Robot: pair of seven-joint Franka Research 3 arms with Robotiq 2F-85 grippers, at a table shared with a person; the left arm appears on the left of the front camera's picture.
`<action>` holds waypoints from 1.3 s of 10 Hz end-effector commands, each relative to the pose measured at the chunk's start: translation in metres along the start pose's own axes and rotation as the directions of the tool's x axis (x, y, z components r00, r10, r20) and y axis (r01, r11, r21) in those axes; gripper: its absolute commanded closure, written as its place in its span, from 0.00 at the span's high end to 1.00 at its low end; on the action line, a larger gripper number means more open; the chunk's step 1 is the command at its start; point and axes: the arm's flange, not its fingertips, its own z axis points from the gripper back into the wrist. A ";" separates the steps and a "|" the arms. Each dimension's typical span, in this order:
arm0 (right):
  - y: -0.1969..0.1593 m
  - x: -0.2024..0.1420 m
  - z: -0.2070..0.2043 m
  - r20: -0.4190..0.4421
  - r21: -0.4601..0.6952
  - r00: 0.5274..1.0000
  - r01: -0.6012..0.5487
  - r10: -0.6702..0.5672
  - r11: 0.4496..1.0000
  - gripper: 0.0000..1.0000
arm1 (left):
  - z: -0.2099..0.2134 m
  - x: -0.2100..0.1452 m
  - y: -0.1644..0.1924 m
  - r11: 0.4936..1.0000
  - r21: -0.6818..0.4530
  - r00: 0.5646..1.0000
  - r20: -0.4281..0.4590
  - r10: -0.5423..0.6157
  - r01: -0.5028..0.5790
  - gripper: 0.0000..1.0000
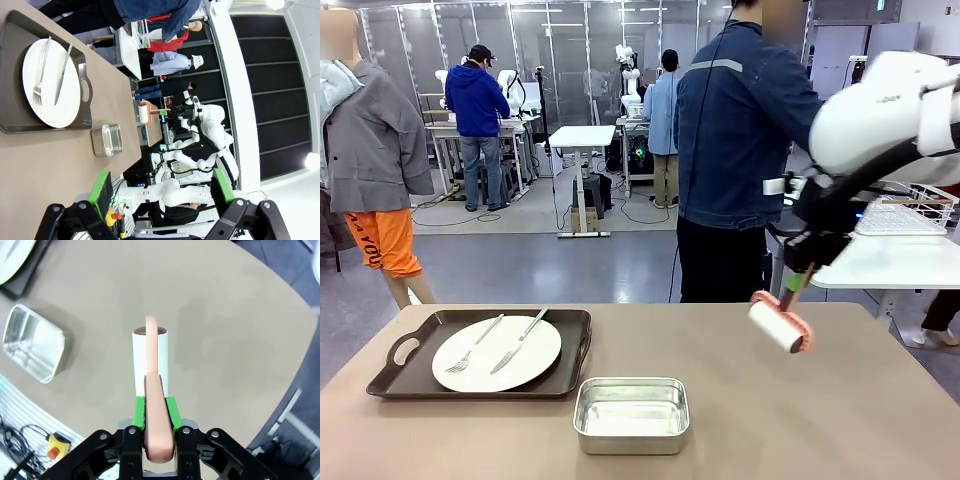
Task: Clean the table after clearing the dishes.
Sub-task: Place the Lint Roller back on top of the Airtight Container.
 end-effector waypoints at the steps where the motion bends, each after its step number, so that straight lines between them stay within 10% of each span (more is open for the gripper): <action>1: 0.022 0.014 0.013 -0.033 -0.026 0.983 -0.184 0.183 0.983 0.21 | 0.002 -0.003 -0.002 1.000 -0.007 1.000 -0.007 -0.002 0.002 1.00; 7: 0.215 0.067 -0.010 -0.202 0.045 0.716 -0.674 0.668 0.737 0.21 | 0.002 -0.003 -0.002 1.000 -0.007 1.000 -0.007 -0.002 0.002 1.00; 13: 0.292 0.093 -0.063 -0.149 0.130 0.562 -0.804 0.813 0.580 0.21 | 0.002 -0.003 -0.002 1.000 -0.007 1.000 -0.007 -0.002 0.002 1.00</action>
